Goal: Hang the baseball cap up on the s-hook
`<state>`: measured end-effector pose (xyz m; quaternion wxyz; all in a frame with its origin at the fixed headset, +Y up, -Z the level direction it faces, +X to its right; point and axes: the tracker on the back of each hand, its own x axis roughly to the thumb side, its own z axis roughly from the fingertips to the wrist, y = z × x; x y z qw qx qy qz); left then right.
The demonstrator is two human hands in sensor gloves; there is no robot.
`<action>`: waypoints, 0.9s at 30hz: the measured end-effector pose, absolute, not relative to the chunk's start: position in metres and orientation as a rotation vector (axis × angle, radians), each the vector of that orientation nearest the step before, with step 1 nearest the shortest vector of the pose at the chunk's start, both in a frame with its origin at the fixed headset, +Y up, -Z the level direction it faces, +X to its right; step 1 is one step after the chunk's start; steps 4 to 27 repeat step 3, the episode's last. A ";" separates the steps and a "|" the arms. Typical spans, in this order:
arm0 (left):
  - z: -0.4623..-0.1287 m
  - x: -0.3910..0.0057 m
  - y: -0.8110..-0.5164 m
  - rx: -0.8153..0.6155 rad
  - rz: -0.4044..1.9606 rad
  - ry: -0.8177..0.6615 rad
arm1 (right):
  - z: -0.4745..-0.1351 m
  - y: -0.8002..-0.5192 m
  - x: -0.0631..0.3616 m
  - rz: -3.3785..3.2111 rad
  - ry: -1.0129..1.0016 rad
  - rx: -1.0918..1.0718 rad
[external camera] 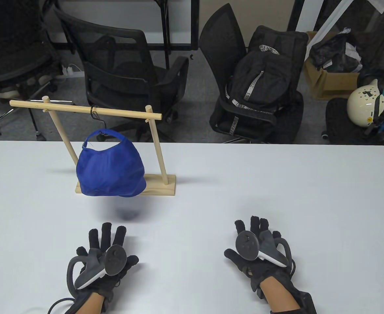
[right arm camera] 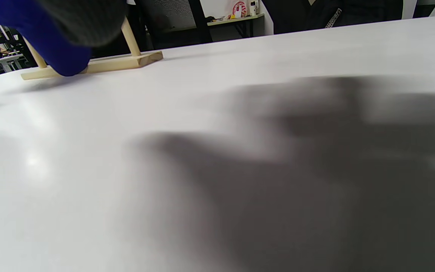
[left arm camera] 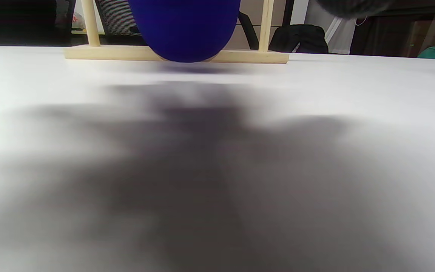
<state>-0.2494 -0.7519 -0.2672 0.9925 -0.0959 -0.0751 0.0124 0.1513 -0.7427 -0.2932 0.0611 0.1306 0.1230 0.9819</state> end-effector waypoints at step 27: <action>-0.267 -0.250 -0.751 -0.188 0.034 -0.153 | -0.294 -0.744 0.149 2.971 0.383 0.403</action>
